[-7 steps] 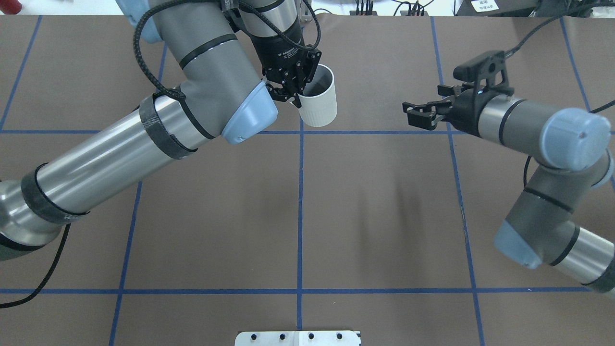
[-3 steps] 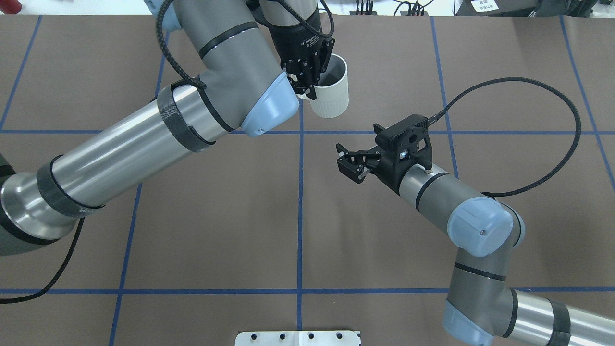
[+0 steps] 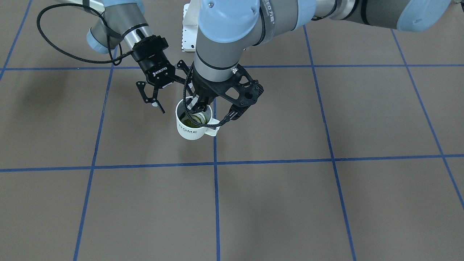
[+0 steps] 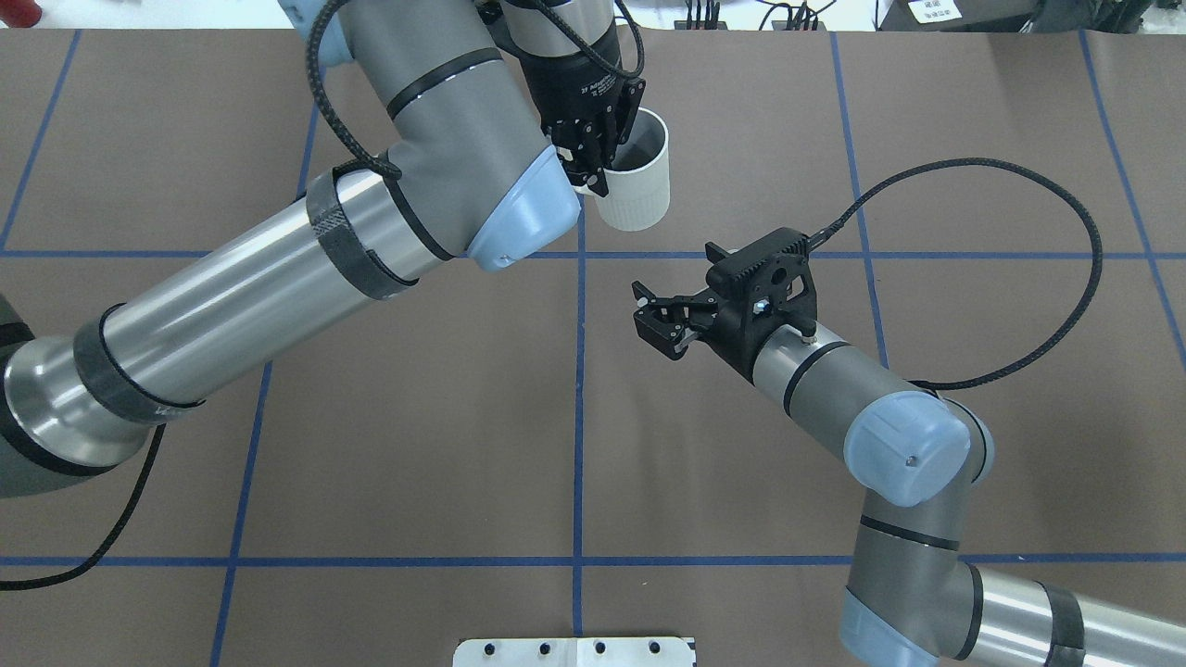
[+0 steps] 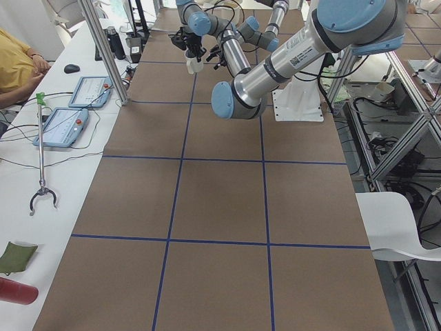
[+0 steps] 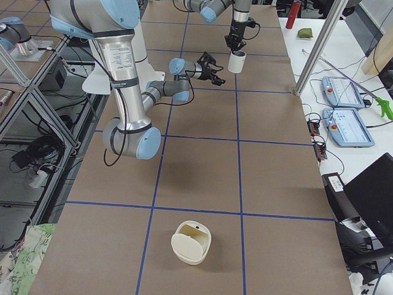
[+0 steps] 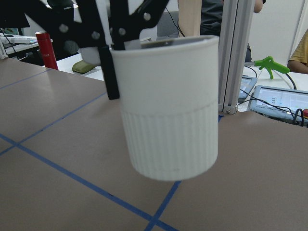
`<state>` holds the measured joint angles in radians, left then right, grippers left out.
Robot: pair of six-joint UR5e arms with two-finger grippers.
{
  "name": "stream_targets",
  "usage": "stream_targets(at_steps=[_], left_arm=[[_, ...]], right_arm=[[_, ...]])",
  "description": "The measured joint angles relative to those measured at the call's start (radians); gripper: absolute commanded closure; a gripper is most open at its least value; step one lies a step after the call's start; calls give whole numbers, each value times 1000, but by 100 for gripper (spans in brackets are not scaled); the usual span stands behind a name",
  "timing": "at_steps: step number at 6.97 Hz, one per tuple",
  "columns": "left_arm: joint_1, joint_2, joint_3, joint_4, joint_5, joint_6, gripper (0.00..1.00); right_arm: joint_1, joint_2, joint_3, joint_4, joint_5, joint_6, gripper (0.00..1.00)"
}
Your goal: Left arm hands cup to right arm to dump lemon
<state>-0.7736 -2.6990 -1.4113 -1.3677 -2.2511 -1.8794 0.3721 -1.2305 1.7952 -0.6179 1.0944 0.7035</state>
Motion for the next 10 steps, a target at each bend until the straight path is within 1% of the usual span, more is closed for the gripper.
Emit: stream_targets(at_steps=[2, 5, 10], left_arm=[[15, -1, -2, 1, 2, 3, 100], [31, -2, -7, -1, 3, 3, 100], [49, 3, -30, 1, 2, 3, 100]], right_arm=[[-3, 23, -17, 1, -51, 2, 1], [-4, 54, -27, 4, -71, 2, 1], [-4, 57, -36, 3, -113, -1, 1]])
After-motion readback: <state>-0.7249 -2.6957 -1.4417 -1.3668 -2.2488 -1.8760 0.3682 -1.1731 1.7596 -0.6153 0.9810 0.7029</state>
